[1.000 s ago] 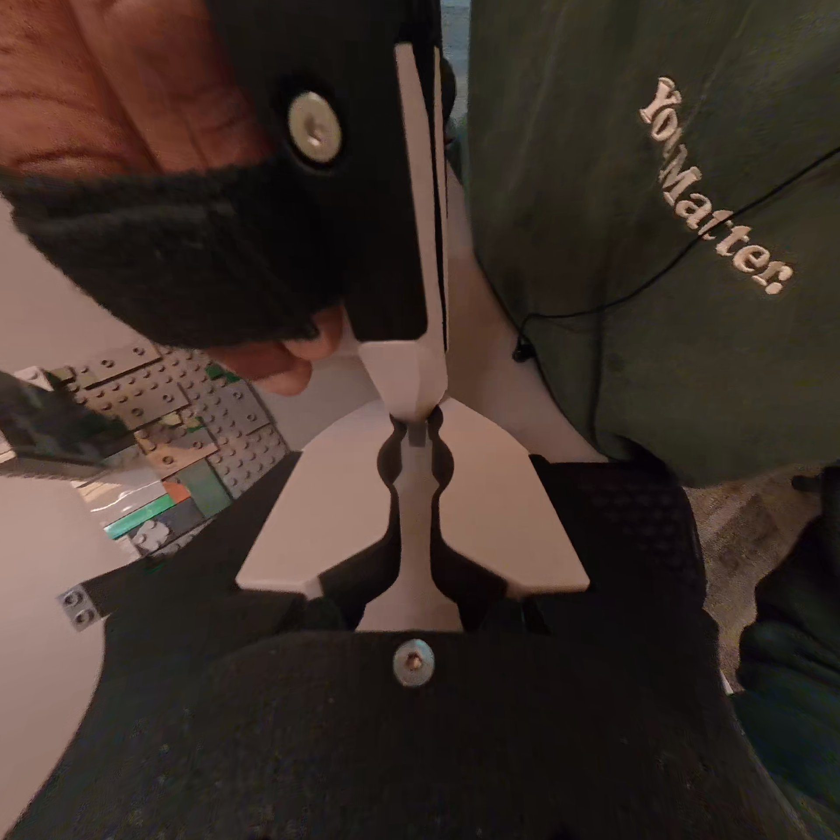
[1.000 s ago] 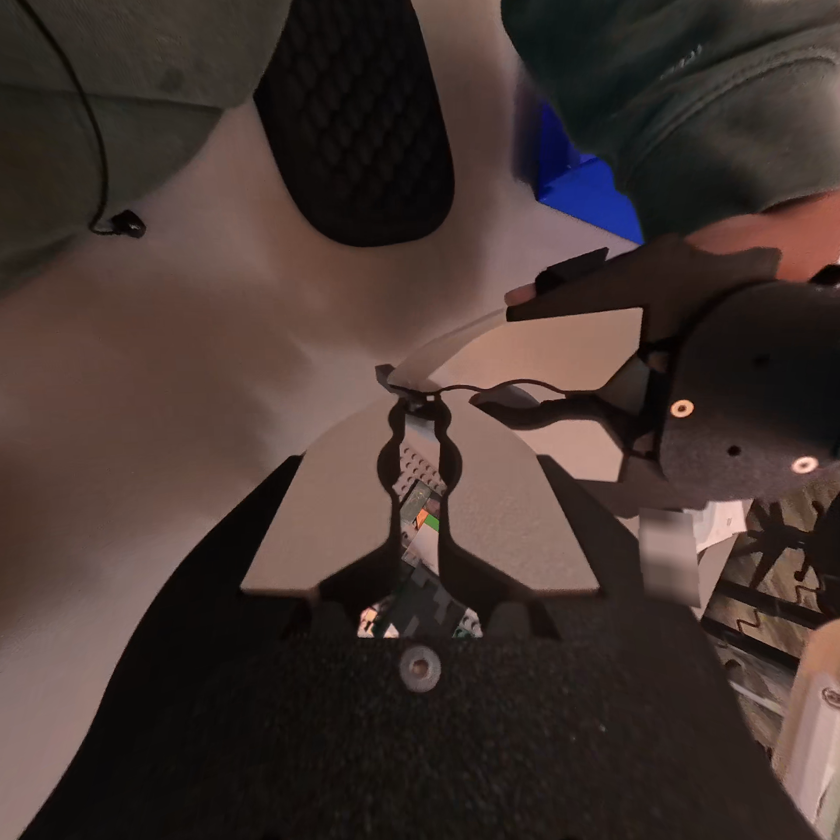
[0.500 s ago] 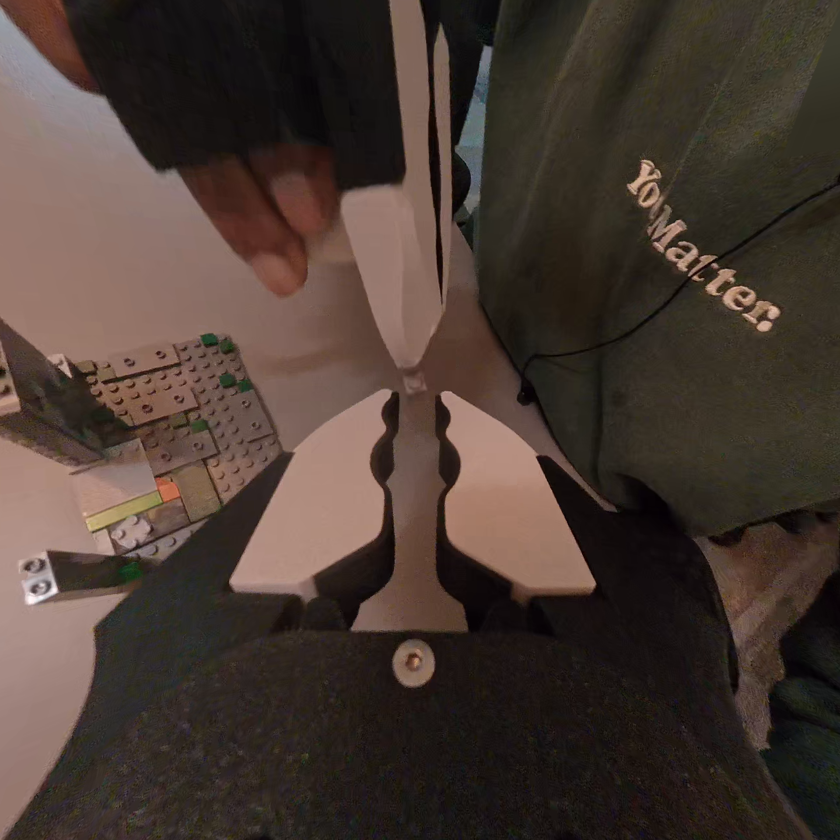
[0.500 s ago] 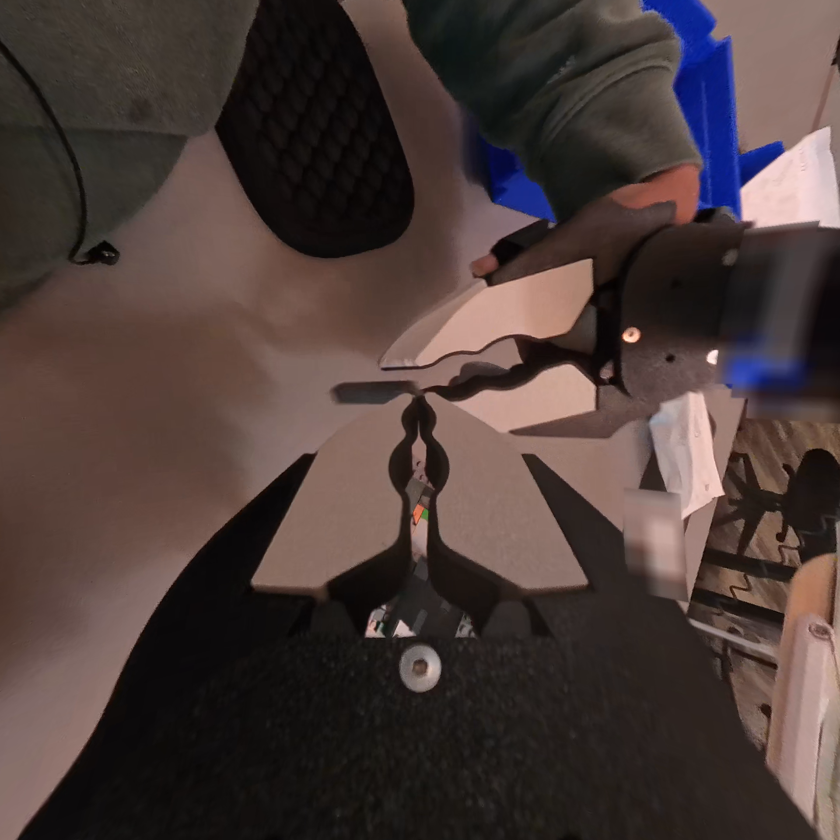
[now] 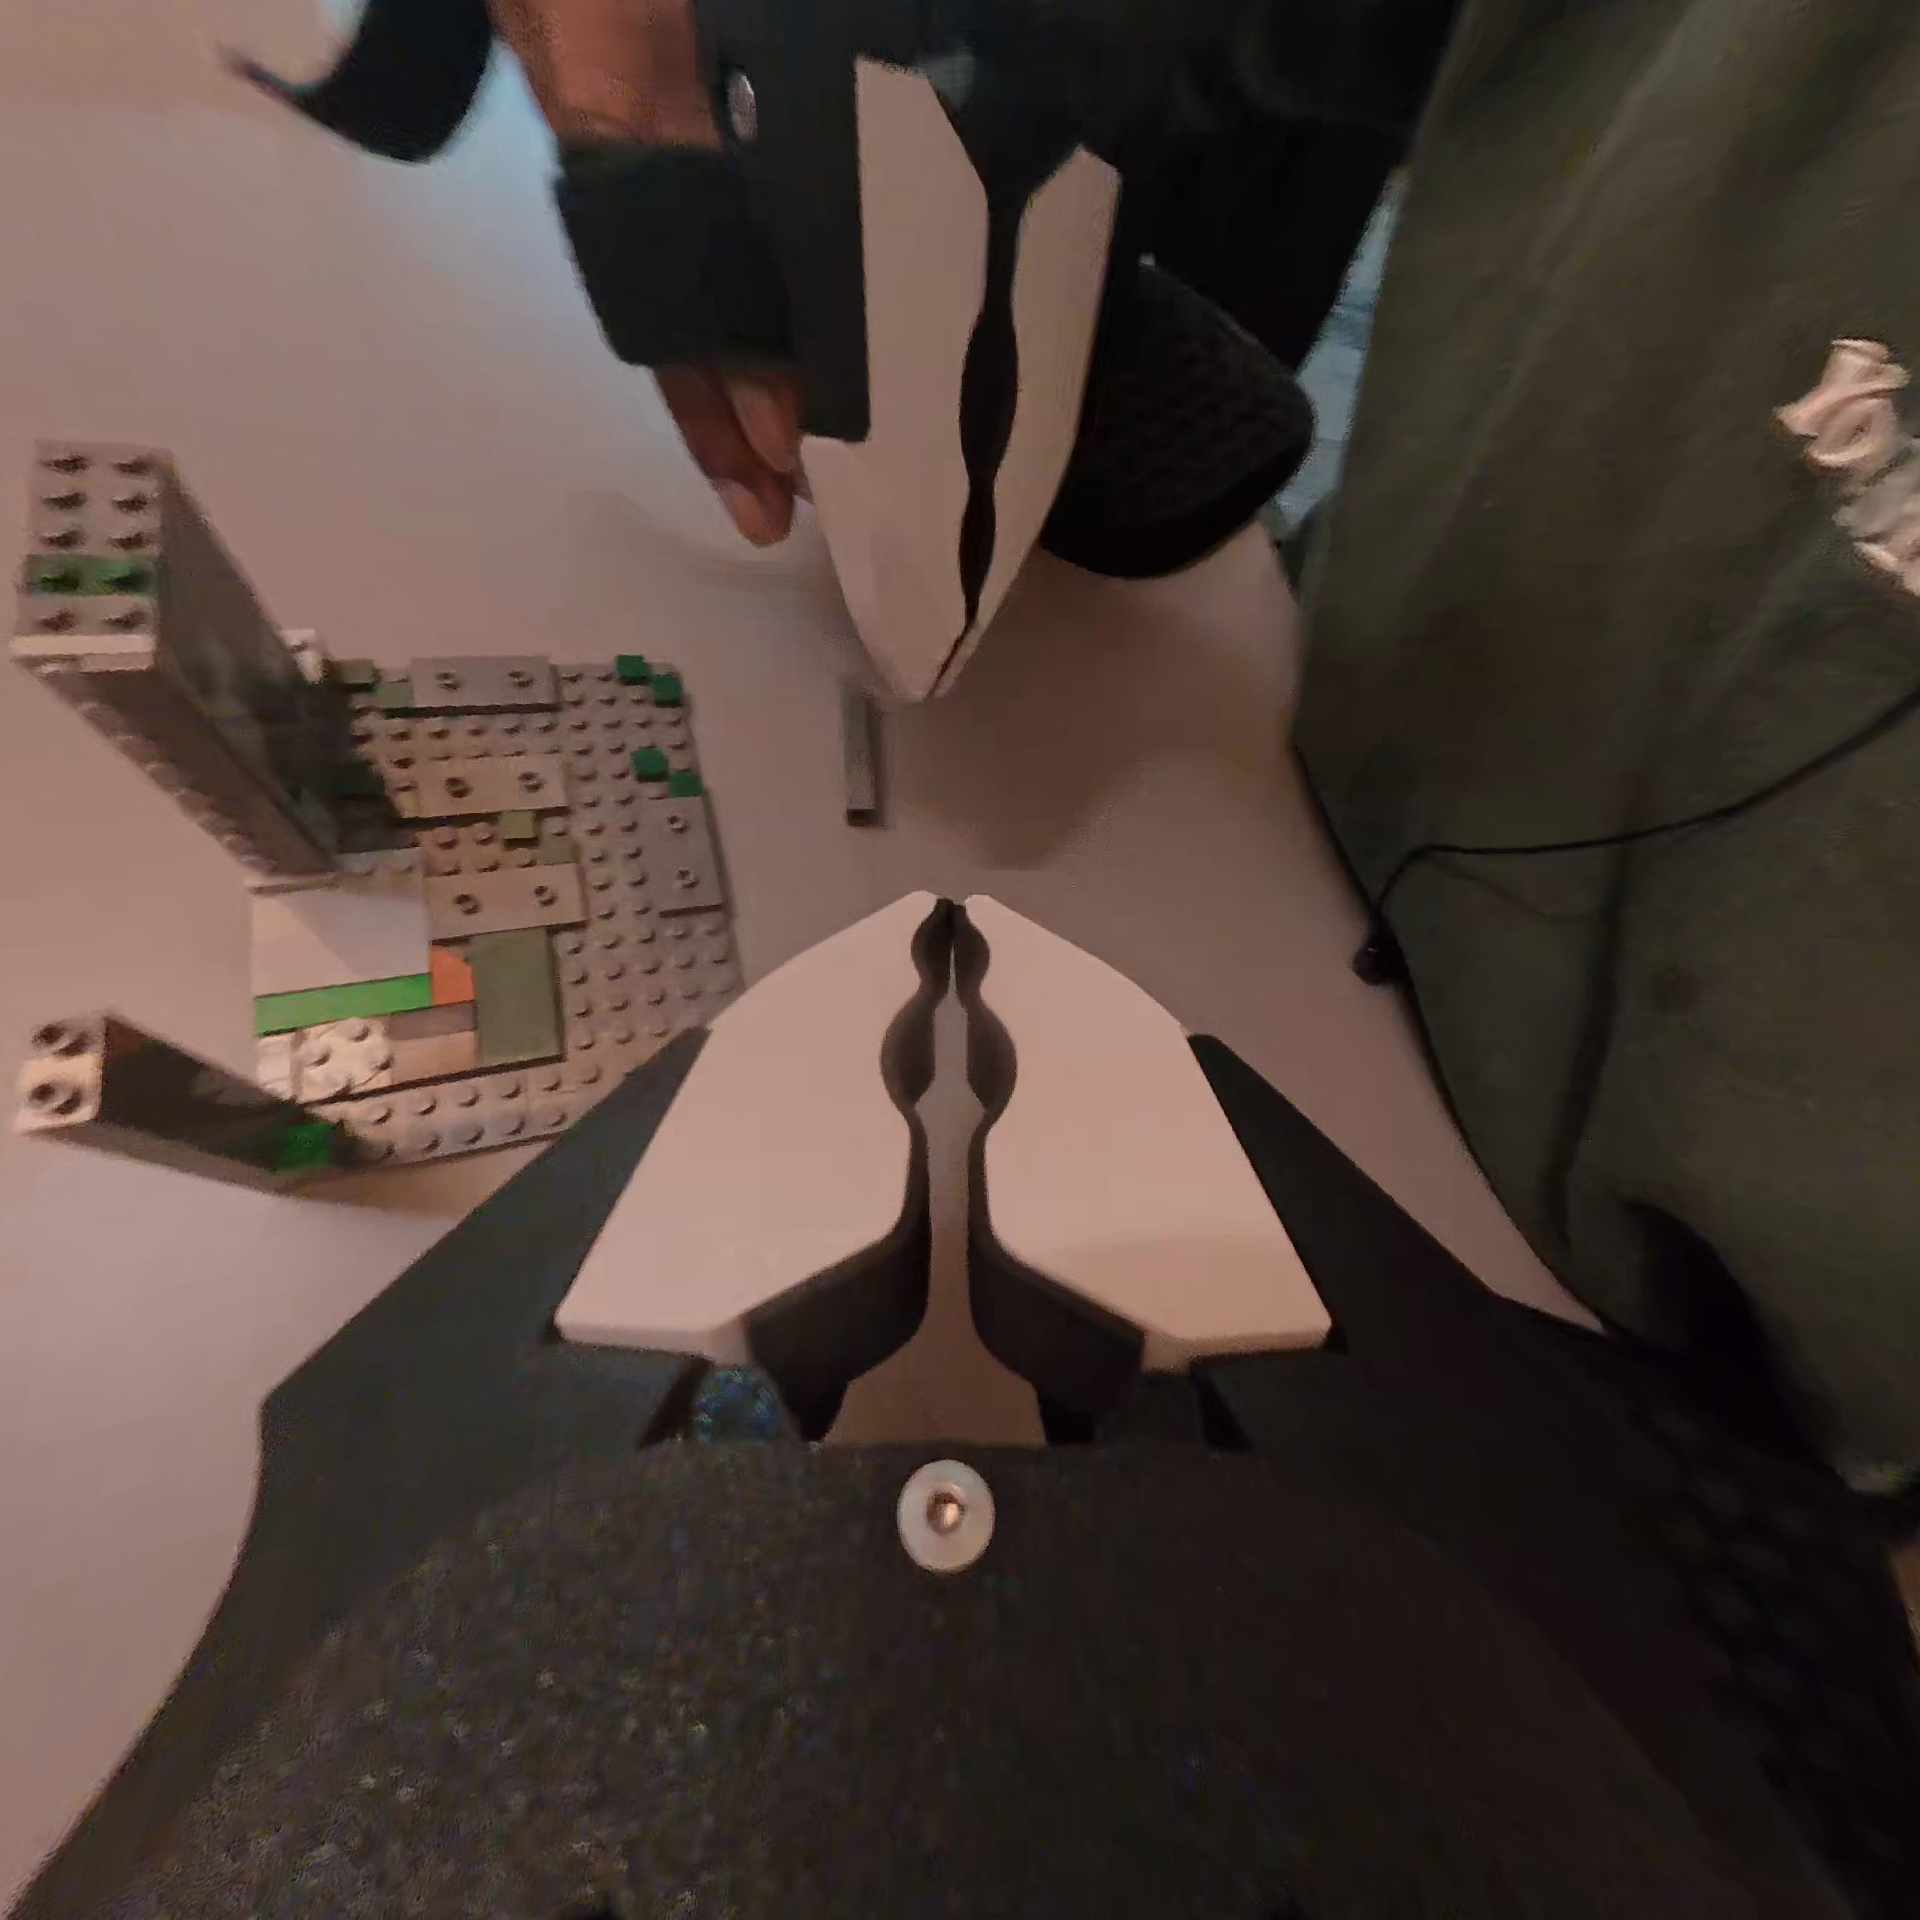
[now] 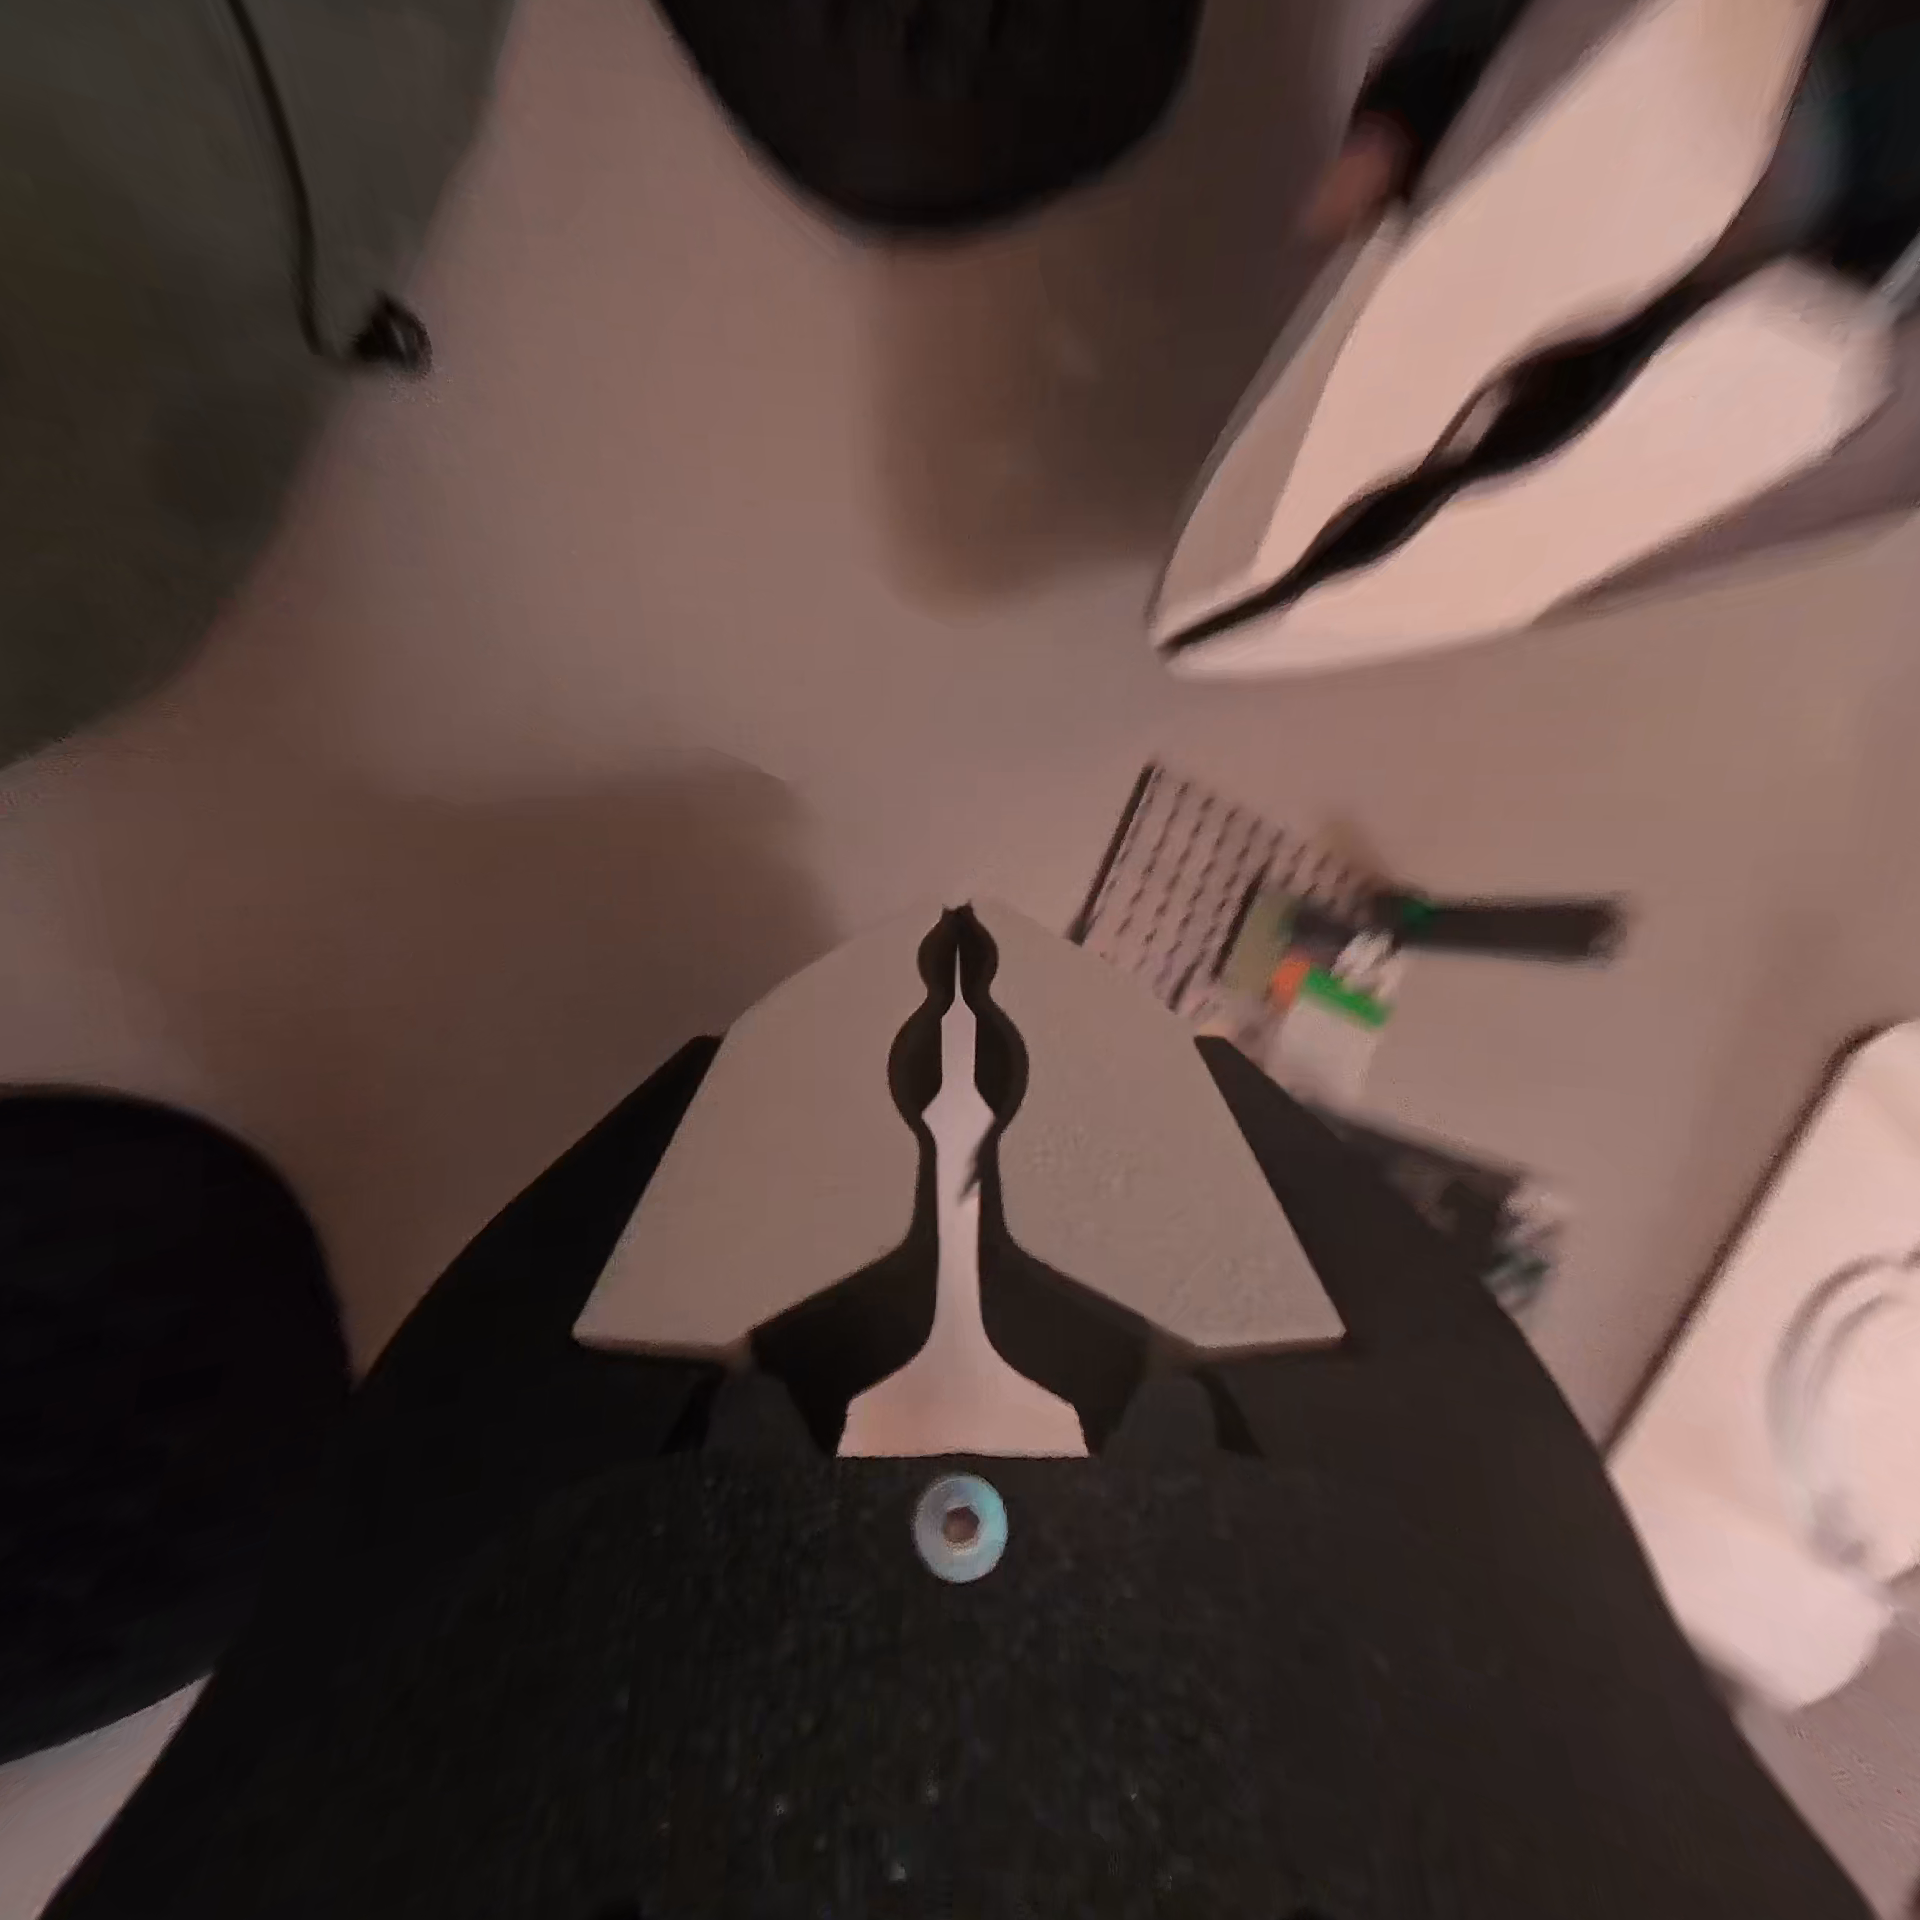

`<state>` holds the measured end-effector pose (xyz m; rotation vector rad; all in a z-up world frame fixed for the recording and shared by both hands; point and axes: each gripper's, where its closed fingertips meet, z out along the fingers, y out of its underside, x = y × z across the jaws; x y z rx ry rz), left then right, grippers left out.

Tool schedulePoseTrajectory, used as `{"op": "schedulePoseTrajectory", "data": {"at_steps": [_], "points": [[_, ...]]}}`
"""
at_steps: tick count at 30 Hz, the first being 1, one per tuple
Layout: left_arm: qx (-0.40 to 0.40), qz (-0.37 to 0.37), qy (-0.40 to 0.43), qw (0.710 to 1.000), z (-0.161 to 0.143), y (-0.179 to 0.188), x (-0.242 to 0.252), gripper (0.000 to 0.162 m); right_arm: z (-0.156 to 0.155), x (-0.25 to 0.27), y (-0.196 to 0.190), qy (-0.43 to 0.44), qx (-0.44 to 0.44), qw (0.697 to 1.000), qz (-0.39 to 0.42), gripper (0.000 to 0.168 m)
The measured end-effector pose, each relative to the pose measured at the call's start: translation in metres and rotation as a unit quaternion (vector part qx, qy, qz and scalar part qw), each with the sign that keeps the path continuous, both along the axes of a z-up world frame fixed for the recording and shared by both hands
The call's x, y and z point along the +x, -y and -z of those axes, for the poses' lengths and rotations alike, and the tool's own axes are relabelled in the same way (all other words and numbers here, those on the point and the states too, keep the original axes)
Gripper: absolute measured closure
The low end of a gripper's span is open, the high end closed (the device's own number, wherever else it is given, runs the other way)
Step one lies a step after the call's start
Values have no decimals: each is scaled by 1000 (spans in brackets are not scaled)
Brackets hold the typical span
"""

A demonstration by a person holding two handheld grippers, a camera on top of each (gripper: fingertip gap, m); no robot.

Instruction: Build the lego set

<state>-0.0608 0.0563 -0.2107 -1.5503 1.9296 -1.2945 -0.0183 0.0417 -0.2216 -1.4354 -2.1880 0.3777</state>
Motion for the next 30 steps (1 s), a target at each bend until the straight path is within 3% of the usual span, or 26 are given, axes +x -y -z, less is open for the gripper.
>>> {"op": "schedulePoseTrajectory", "data": {"at_steps": [8, 13, 14, 23, 30], "points": [[63, -133, 10, 989, 7, -14, 9, 162, 46, 38, 1, 64, -72, 985, 143, 148], [79, -152, 12, 985, 10, -5, 15, 158, 59, 48, 4, 62, -88, 978, 181, 153], [84, -149, 8, 985, 13, -2, 18, 156, 60, 47, 3, 55, -88, 977, 184, 161], [156, -108, -49, 981, 39, 20, 54, 136, 22, 42, 4, 98, -45, 986, 128, 161], [180, -134, -42, 974, 36, 13, 62, 153, 7, 36, -2, 129, -38, 983, 128, 161]]}}
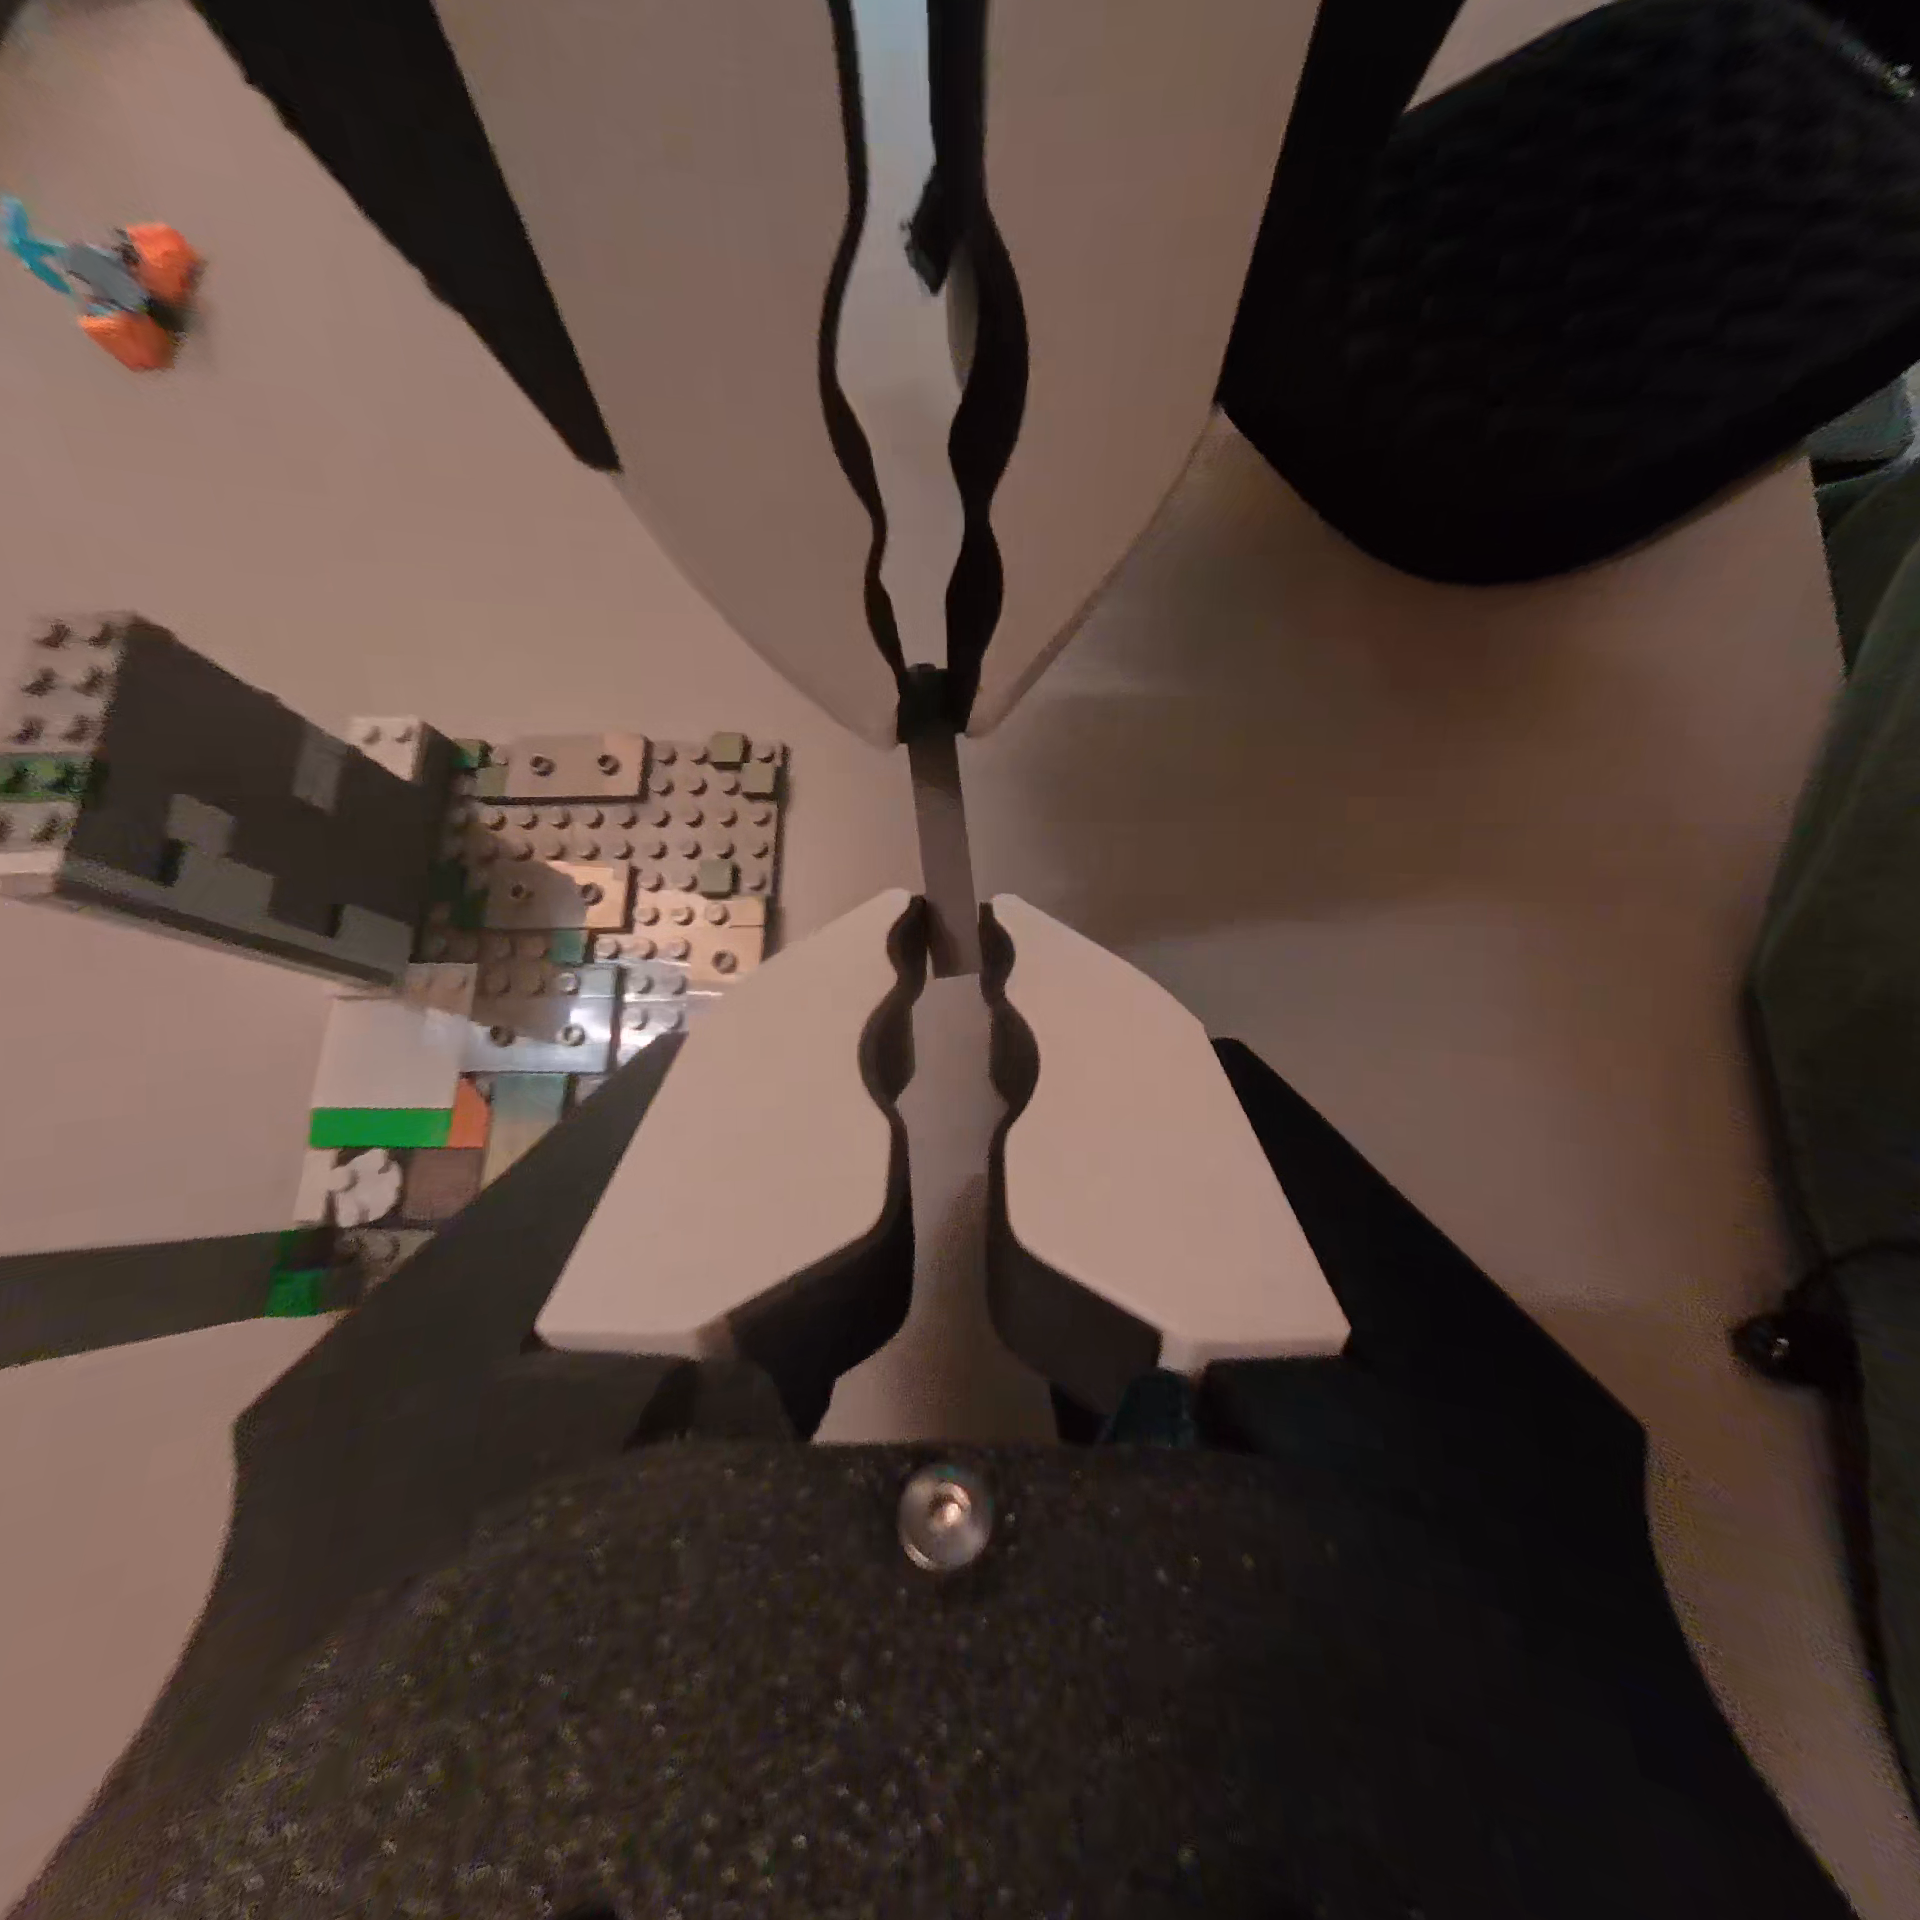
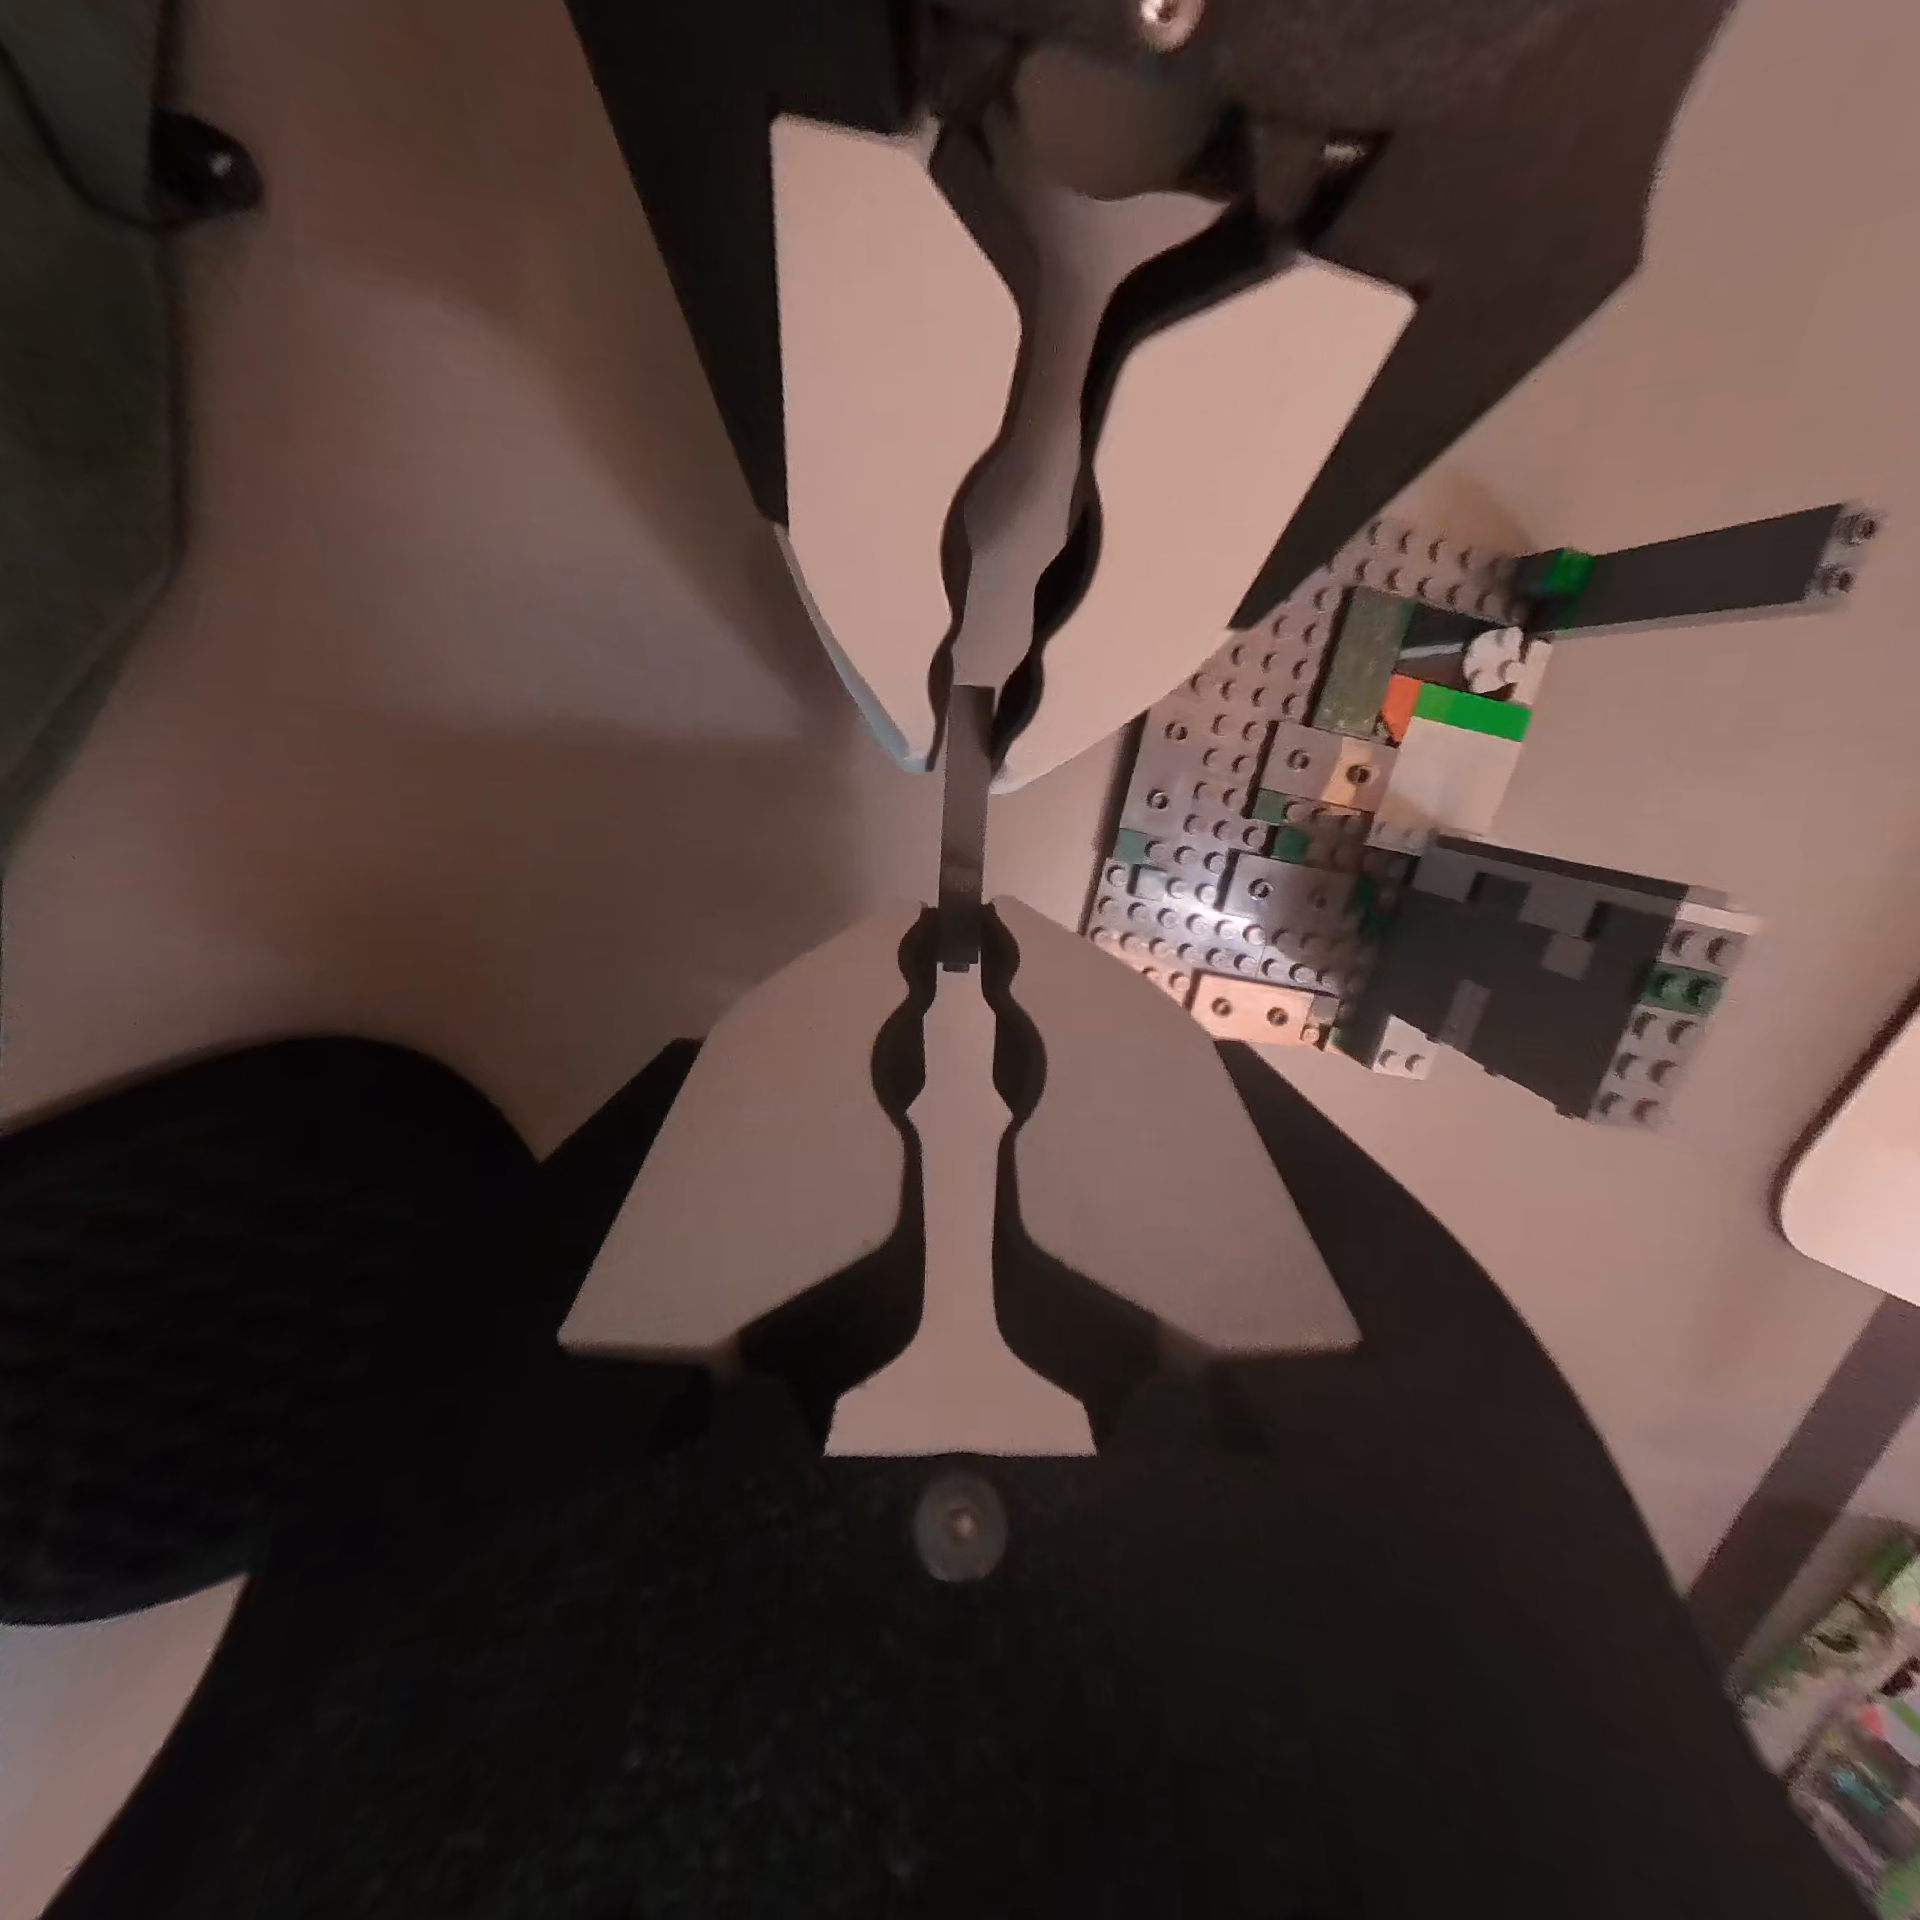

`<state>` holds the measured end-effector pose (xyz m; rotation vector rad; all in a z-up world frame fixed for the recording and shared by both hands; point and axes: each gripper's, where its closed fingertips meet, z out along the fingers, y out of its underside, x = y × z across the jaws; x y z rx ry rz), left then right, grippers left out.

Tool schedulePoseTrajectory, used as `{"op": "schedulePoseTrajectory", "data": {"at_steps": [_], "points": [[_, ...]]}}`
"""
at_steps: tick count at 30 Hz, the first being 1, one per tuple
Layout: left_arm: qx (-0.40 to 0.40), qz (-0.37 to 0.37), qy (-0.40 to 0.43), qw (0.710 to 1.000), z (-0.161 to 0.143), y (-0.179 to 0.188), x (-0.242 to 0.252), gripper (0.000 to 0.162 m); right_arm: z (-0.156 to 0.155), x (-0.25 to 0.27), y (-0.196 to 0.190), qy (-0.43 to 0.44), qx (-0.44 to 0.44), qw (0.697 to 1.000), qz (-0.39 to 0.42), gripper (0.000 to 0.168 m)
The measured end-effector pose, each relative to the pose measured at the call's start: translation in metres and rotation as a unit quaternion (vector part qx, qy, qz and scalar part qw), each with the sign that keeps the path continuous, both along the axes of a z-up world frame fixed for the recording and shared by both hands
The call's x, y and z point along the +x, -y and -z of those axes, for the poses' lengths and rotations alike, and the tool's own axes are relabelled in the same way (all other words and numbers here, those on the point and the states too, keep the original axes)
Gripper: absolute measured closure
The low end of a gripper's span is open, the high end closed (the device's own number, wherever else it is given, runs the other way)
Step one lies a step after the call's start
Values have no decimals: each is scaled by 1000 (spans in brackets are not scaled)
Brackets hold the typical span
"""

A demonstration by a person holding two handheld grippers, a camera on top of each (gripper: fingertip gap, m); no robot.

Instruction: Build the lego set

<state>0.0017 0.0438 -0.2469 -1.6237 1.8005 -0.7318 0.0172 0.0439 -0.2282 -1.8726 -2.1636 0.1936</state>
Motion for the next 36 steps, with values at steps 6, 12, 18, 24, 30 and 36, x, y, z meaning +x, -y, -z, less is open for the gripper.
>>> {"op": "schedulePoseTrajectory", "data": {"at_steps": [6, 12, 18, 24, 30, 36], "points": [[-17, -30, 82, 996, -21, -8, -7, 154, -23, -13, -7, -149, -17, 988, 45, 161], [3, -56, 172, 984, -51, -15, -13, 154, -58, -23, -15, -366, -58, 920, 125, 147], [97, -100, 210, 968, -68, -28, -19, 154, -65, -25, -24, -465, -199, 806, 308, 147], [186, -124, 197, 955, -70, -35, -21, 154, -72, -34, -25, -504, -254, 739, 369, 146], [240, -140, 182, 943, -71, -40, -24, 154, -74, -40, -30, -487, -236, 749, 383, 158], [264, -156, 178, 935, -70, -43, -27, 154, -74, -44, -32, -477, -217, 768, 368, 161]]}}
